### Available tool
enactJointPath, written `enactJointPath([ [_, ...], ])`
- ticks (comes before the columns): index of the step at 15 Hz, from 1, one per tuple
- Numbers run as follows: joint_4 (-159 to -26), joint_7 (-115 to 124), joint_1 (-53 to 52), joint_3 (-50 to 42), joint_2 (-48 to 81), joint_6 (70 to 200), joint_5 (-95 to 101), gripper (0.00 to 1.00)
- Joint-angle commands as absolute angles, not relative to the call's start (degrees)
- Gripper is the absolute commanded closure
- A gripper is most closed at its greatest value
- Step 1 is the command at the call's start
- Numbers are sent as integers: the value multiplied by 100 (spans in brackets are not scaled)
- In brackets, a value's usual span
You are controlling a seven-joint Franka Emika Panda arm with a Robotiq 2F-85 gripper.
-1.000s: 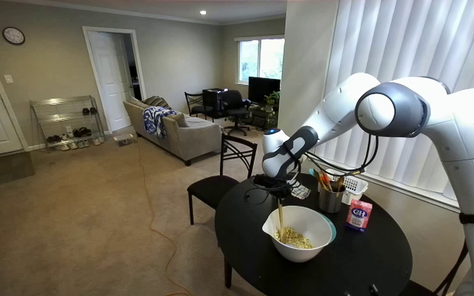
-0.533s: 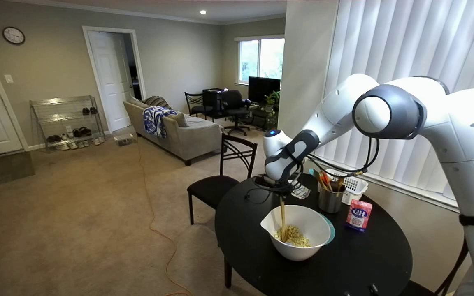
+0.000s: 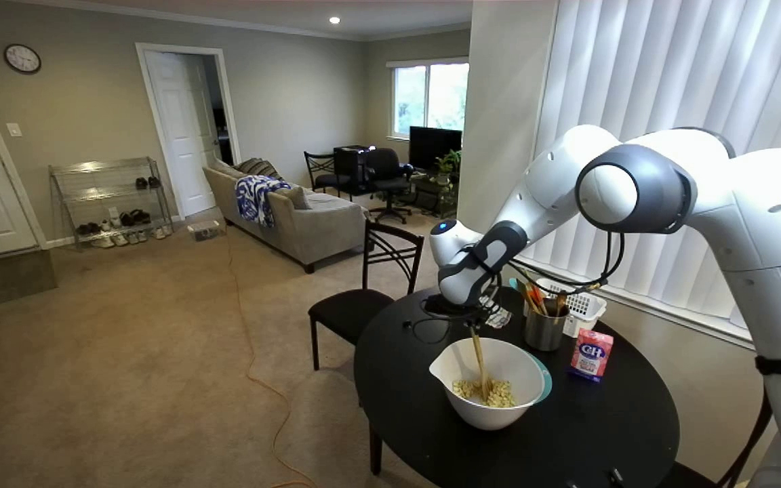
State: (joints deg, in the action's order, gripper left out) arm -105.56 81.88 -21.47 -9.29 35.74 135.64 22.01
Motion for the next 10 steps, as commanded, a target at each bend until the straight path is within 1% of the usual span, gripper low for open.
enactJointPath([
  [1,-10578,8165,-2117,-863,3541,13201,2333,97],
  [5,-10538,7825,-2000,-641,3532,12717,2208,97],
  [10,-10500,6999,-1684,-162,3584,13028,1846,97],
])
